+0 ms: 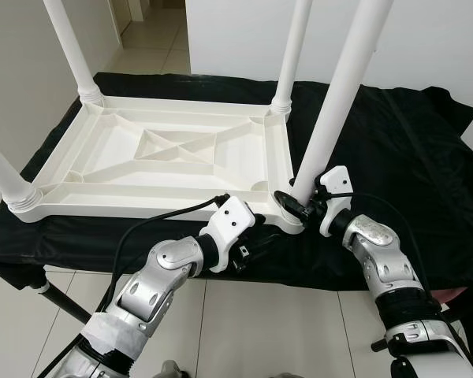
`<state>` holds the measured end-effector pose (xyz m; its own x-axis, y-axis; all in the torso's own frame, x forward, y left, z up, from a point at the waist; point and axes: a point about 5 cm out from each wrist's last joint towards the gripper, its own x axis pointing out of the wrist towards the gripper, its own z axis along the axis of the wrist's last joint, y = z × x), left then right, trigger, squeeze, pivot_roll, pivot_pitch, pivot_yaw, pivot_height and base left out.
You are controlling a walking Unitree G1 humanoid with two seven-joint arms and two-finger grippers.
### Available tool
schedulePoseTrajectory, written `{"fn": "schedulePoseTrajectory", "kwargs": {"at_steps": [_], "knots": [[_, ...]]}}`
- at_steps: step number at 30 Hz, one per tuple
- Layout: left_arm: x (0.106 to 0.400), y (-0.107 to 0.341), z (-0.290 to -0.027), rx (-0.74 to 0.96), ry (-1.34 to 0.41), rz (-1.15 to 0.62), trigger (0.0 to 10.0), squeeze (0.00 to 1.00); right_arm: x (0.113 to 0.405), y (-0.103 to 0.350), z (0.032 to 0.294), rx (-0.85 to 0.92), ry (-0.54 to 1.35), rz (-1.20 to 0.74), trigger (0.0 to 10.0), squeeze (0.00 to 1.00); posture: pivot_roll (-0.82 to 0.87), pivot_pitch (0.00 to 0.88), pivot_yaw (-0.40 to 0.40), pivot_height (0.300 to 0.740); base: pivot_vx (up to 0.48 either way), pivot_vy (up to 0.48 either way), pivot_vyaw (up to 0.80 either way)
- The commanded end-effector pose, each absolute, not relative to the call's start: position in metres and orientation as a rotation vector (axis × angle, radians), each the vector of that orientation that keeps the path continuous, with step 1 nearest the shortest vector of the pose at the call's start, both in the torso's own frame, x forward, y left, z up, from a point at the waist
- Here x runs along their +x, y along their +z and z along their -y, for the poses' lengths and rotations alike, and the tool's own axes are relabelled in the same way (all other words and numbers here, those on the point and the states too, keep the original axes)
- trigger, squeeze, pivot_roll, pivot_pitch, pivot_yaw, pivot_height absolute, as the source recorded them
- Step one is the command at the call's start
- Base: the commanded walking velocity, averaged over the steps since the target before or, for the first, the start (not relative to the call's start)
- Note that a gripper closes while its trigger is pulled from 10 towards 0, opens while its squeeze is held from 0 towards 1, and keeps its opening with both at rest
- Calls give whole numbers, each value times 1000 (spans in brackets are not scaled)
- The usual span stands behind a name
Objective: Building children table
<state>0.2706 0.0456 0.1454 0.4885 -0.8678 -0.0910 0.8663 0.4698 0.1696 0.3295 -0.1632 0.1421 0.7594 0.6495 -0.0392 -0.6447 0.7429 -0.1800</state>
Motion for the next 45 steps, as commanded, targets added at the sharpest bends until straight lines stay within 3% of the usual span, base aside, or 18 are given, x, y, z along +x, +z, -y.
{"fn": "schedulePoseTrajectory", "kwargs": {"at_steps": [1,8,9,18,21,22,30,33,42,43,44,45], "knots": [[267,147,-44,206,-1131,2,10000,0,327,133,163,-201,742,-12,0,0,-84,42,34,740,0,0,0],[267,147,-44,205,-1135,2,10000,0,327,133,164,-199,739,-7,0,0,-90,46,38,740,0,0,0],[267,147,-43,205,-1138,2,10000,0,327,134,165,-199,727,-4,10000,0,-90,46,38,740,0,0,0],[267,147,-42,201,-1141,2,10000,0,331,145,162,-151,492,38,10000,0,-94,46,25,740,0,0,0],[267,147,-42,201,-1141,2,10000,0,331,145,162,-151,492,38,10000,0,-94,46,25,740,0,0,0],[266,146,-41,199,-1140,3,10000,0,328,144,155,-98,389,30,10000,0,-91,40,17,740,0,0,0],[266,146,-40,197,-1140,5,10000,0,320,139,145,-68,187,3,10000,0,-91,40,17,740,0,0,0],[266,146,-39,198,-1145,8,10000,0,308,138,134,-38,-25,-1,10000,0,-94,31,11,740,0,0,0],[265,146,-37,195,-1151,9,10000,0,305,141,128,4,-48,2,10000,0,-96,24,7,740,0,0,0],[265,146,-37,195,-1152,10,10000,0,305,144,128,8,-46,12,10000,831,-96,24,7,740,0,0,0],[266,146,-37,195,-1152,10,10000,0,305,146,128,18,-40,21,10000,1000,-96,24,7,740,0,0,0],[266,147,-37,196,-1152,11,10000,0,305,148,128,23,-36,30,10000,1000,-96,24,7,740,0,0,0]]}}
